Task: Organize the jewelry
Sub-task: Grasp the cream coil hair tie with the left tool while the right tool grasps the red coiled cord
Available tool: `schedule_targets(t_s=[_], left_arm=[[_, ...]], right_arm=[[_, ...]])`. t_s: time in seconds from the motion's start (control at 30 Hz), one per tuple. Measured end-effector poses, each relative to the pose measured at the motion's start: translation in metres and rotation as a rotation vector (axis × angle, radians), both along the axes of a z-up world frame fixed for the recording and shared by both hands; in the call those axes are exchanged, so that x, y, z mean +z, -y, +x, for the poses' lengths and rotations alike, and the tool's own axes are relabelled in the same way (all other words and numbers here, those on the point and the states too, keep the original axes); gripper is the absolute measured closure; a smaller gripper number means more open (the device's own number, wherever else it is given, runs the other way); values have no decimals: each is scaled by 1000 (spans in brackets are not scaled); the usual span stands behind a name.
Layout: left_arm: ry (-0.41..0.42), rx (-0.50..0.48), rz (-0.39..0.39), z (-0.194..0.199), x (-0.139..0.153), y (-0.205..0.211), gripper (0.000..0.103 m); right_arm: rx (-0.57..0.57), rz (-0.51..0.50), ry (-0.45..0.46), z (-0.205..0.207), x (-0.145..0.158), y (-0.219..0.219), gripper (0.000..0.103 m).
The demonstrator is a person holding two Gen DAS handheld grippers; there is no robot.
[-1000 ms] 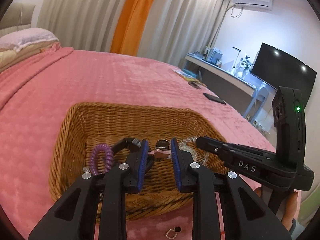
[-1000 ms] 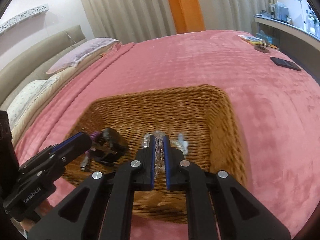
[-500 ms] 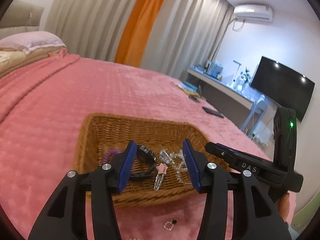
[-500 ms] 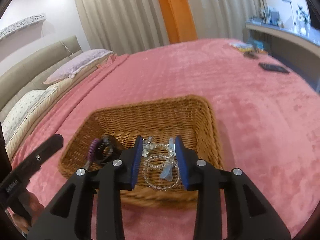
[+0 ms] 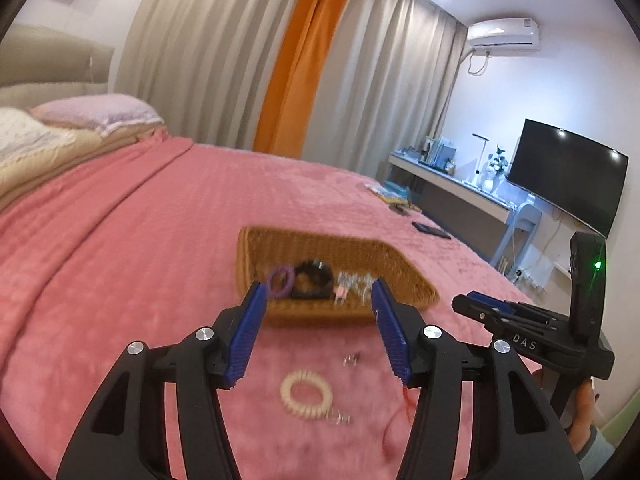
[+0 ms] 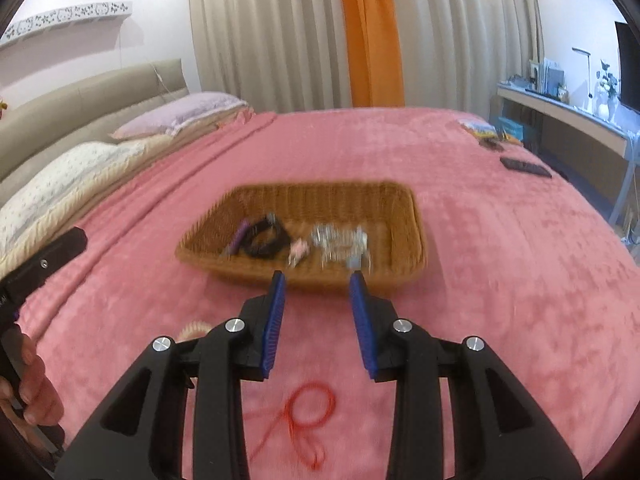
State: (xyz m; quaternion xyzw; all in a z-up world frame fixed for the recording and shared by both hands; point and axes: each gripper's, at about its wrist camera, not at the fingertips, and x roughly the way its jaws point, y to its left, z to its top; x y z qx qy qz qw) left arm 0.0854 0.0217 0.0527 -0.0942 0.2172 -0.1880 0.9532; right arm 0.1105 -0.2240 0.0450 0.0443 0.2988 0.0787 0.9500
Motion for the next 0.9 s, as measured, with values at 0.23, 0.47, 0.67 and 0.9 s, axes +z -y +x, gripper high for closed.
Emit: schedule_targets(t_s=[0.23,0.47,0.67,0.9], left_arm=[[-130,1,20,4,-44,-4,50],[-273,-7,-72,29,-87,-12,50],[-319,-7,16,42,-92,7,52],[-404,-16,32,64,-110,15,61]], right_arm=[[-7,-4,-137,-10,-55,0,73],[-6,20,-178,-18,-77,2,73],[-3,-50,-218,-17,-88,-12,73],[-31,-22,-250,-10,-96,-3,73]])
